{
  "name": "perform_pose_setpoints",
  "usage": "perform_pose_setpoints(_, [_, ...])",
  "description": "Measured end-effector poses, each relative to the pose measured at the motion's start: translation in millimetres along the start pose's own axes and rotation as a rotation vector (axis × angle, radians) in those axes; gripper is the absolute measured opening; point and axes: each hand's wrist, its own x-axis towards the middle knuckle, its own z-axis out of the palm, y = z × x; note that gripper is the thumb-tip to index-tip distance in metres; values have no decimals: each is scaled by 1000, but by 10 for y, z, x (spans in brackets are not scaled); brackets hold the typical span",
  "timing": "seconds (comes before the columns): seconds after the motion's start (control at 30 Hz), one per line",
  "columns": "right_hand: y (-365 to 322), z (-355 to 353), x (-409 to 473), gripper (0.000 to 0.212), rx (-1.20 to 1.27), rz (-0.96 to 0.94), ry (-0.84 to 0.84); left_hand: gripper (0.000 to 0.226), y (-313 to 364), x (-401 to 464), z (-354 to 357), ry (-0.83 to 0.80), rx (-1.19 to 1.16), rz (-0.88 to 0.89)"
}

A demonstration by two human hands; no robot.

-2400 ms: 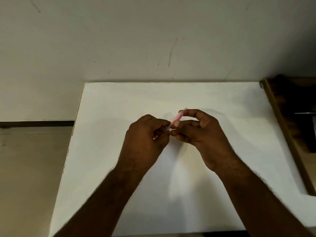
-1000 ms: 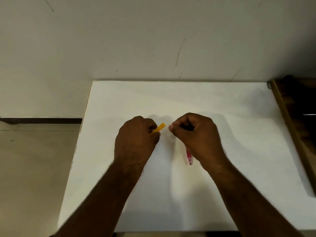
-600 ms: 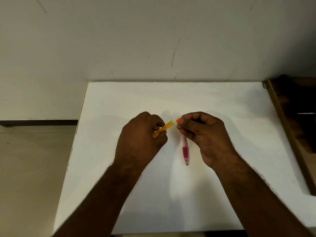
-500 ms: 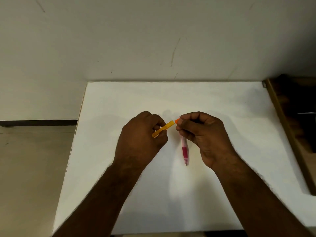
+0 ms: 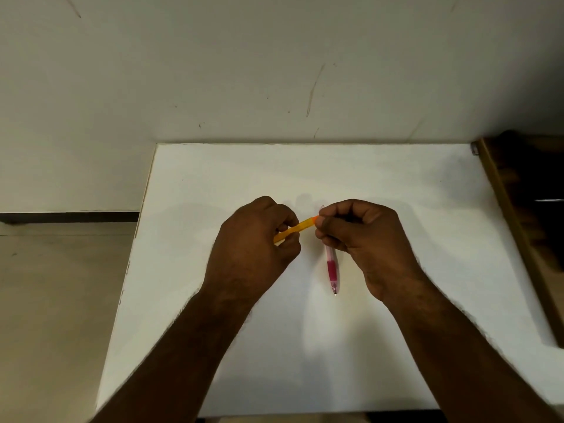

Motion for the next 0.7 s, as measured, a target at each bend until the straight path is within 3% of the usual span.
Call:
perform_pose_setpoints(0.2, [30,-27,21,6,-99,-33,-80,13,-48,2,-2,-42,42,26])
perform_pose_setpoints(0.33, [49,-25,24,9,-141,-67,-113,13,-90,6,27,-48,40,-70])
perform_pose_setpoints(0.5, [124,-38,31,13,-596,-273,104,10,-131,28,97,-50,67,-248])
perform_pose_setpoints(0.7, [194,40,-37,33,-915,-368,123,15,-171,15,159,-98,138,-280])
